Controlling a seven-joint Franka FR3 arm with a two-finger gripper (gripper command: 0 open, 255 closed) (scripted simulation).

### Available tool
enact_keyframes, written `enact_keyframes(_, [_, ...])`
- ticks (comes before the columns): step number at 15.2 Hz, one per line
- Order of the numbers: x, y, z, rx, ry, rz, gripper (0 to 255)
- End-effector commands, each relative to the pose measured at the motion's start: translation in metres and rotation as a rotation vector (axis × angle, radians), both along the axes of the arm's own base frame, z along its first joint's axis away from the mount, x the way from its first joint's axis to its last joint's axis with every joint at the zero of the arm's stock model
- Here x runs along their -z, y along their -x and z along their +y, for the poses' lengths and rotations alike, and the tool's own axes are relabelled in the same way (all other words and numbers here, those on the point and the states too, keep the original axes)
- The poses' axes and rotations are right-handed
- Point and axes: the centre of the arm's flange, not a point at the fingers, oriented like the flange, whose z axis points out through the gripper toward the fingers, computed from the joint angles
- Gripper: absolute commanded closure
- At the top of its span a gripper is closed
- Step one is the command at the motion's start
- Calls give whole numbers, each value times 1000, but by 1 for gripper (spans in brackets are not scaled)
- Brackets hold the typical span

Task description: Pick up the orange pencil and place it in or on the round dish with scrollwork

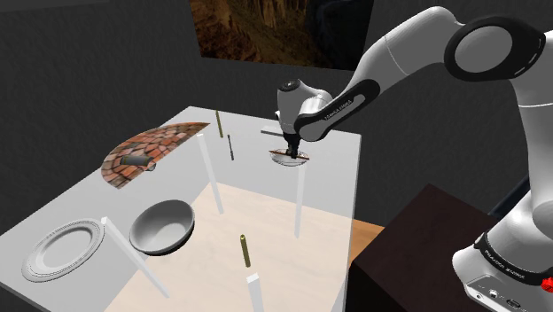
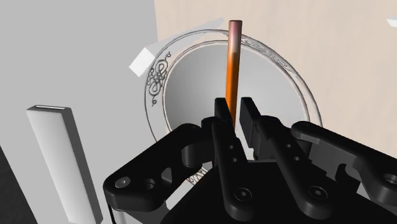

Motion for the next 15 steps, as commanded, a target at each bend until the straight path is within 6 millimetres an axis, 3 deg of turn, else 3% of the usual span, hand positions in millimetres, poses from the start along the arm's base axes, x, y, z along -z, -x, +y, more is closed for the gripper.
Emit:
enact_keyframes(1, [4, 1, -1, 0, 0, 5, 0])
enact_keyframes(6, [3, 1, 0, 0, 0, 5, 0])
enact_keyframes(10, [-45, 6, 10, 0, 0, 5, 0])
enact_keyframes(15, [-45, 6, 10, 0, 0, 5, 0])
